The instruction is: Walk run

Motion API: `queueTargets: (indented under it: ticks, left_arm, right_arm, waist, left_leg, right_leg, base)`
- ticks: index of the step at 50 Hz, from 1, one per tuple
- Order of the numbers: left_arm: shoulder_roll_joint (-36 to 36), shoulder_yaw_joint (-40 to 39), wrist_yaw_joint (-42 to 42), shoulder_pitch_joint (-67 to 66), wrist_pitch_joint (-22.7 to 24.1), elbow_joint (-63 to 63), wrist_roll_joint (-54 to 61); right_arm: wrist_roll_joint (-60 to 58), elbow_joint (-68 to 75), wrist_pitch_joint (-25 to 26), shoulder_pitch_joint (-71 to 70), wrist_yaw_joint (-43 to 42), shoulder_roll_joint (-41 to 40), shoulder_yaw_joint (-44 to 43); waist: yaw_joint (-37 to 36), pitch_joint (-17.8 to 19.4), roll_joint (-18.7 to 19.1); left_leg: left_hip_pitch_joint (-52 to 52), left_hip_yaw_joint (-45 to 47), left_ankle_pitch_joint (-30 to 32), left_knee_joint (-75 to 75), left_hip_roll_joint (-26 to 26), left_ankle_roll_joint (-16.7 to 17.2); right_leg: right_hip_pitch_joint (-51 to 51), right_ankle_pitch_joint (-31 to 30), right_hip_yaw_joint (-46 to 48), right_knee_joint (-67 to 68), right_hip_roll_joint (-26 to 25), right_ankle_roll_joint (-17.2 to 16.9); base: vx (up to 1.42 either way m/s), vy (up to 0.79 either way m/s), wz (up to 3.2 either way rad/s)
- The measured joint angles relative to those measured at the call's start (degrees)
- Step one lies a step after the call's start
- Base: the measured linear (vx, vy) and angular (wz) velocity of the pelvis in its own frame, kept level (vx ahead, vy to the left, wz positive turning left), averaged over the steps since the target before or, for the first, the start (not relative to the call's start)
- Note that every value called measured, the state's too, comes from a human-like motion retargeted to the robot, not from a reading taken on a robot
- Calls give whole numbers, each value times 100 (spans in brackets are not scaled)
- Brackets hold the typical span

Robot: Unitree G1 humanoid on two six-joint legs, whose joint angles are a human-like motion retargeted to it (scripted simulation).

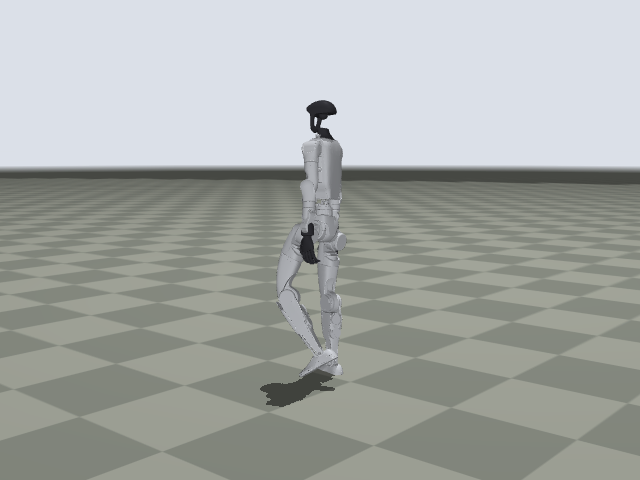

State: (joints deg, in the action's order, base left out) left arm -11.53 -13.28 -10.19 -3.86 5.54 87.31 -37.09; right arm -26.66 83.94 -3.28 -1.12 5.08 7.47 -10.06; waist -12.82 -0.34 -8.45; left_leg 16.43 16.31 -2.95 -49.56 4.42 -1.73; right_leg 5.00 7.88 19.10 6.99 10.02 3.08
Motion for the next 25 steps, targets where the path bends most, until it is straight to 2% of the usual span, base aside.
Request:
queueTargets:
  ticks: [7, 10, 13, 17, 20, 22, 25]
  left_arm:
    - [-11, -170, -28, -156, -180, 232, 6]
    - [1, -204, -53, -160, -220, 283, -59]
    - [-20, -212, -120, -123, -249, 285, -123]
    - [-22, -198, -167, -12, -268, 214, -165]
    - [-1, -211, -176, -1, -278, 186, -123]
    - [23, -216, -184, 28, -303, 166, -58]
    - [42, -111, -238, 100, -306, 108, 64]
  right_arm:
    - [-113, -404, -182, -444, 42, 38, 165]
    - [-133, -495, -240, -537, 34, 63, 269]
    - [-159, -508, -275, -556, 72, 62, 342]
    - [-189, -435, -286, -439, 210, 110, 346]
    - [-329, -319, -281, -224, 308, 141, 308]
    - [-433, -224, -254, -6, 260, 123, 254]
    - [-421, -146, -228, 272, 171, 131, 196]
  waist:
    - [-470, 118, 330]
    - [-632, 165, 364]
    - [-660, 146, 332]
    - [-839, 67, 265]
    - [-1067, 5, 198]
    - [-1060, -84, 156]
    - [-1018, -231, 397]
  left_leg:
    - [756, -527, 52, 2866, -432, 352]
    - [1000, -974, 262, 3773, -623, 596]
    - [1198, -1011, 193, 3999, -735, 469]
    - [1248, -943, 558, 3512, -716, 228]
    - [1208, -936, 635, 3167, -674, 55]
    - [1033, -1029, 365, 3065, -714, -117]
    - [530, -1045, 80, 3267, -507, -264]
  right_leg:
    - [-777, 325, 139, -339, -612, -128]
    - [-1132, 445, 189, -446, -682, -292]
    - [-1373, 560, 216, -450, -675, -501]
    - [-1576, 495, 92, -318, -590, -927]
    - [-1699, 141, -179, -117, -423, -1327]
    - [-1695, -480, -159, 240, -236, -1645]
    - [-1462, -1629, -193, 1136, -269, -1694]
  base:
    - [47, -7, -20]
    - [65, -1, -30]
    - [64, 1, -12]
    - [60, 6, -34]
    - [89, 18, -77]
    - [83, 17, -55]
    - [81, 20, -48]
